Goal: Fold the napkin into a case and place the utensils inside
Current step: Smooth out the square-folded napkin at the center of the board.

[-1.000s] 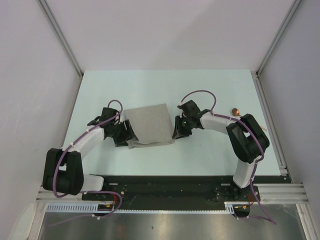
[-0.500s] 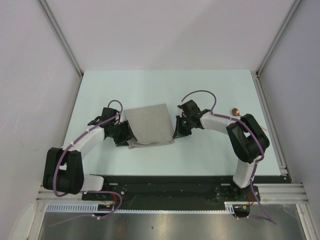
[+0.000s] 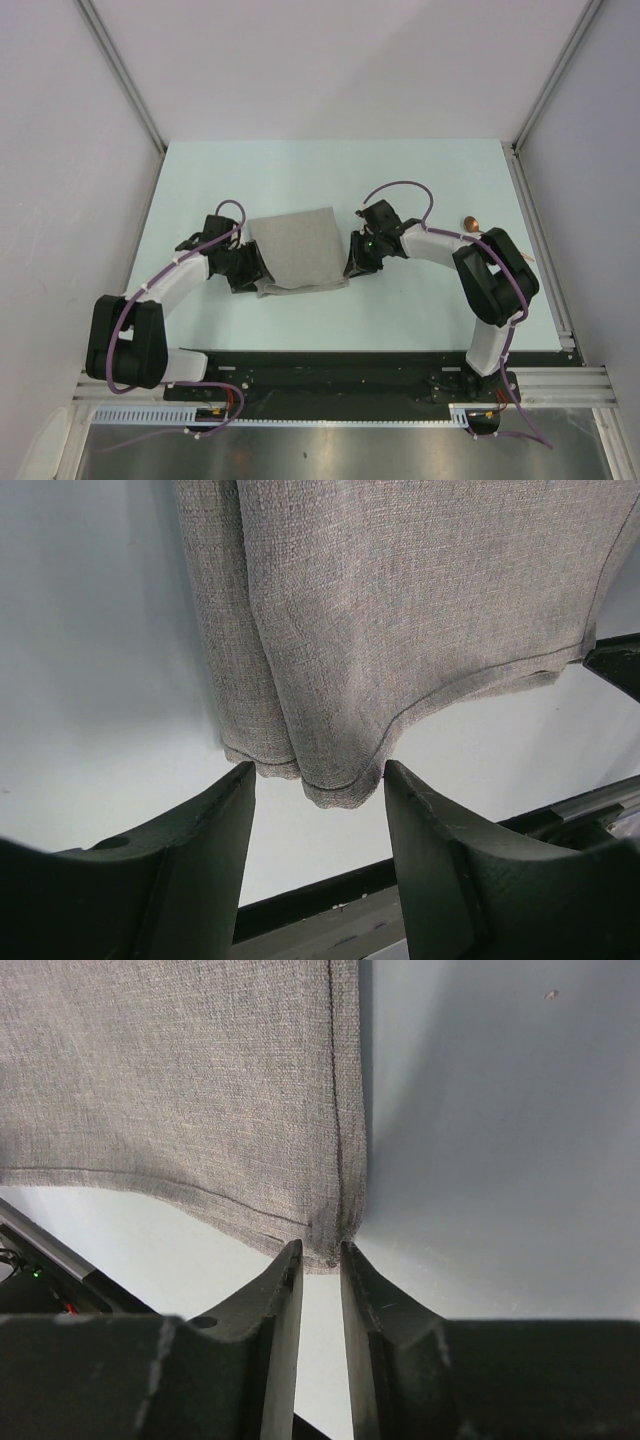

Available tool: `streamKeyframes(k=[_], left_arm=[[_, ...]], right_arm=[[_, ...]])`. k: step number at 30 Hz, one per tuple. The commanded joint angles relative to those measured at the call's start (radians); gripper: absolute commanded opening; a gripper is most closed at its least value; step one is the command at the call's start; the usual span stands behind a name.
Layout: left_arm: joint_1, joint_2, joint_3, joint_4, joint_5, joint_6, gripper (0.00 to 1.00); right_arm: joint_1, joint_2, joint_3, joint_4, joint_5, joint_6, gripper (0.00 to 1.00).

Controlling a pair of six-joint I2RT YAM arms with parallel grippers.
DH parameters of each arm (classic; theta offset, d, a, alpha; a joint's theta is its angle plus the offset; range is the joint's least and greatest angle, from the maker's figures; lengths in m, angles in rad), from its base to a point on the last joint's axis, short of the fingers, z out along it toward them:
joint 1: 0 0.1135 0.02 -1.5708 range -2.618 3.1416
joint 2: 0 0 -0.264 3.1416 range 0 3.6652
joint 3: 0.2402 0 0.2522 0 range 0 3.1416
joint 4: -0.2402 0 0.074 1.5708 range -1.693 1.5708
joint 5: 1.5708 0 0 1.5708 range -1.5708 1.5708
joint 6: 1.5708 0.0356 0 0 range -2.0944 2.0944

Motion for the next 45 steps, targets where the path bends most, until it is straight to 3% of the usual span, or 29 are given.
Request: streamKeyframes(k=[1,13,19,25,34,41,45], left_arm=[[0.006,-0.018,0.011,-0.009,0.022,0.025,0.59],[0.006,-0.016,0.005,0.003,0.034,0.017,0.59],[0.006,-0.021,0.002,0.003,0.034,0.014,0.60],[0.006,-0.001,-0.004,0.017,0.044,0.013,0.63],[0.004,0.023,0.016,0.026,0.045,0.016,0.49],[0.004,0.034,0.013,0.030,0.022,0.016,0.47],[0.006,0.030,0.013,0.022,0.002,0.011,0.29]], right_arm=[[-0.007,-0.008,-0.011,0.033,-0.008,0.013,0.27],[-0.024,0.007,-0.045,0.068,-0.023,0.028,0.34],[-0.024,0.027,-0.036,0.097,-0.069,0.042,0.27],[-0.026,0.003,-0.019,0.083,-0.080,0.042,0.00],[-0.022,-0.065,-0.005,0.045,-0.094,0.054,0.00],[-0.016,-0.080,0.009,0.033,-0.094,0.046,0.00],[-0.013,-0.077,0.006,0.031,-0.091,0.045,0.00]])
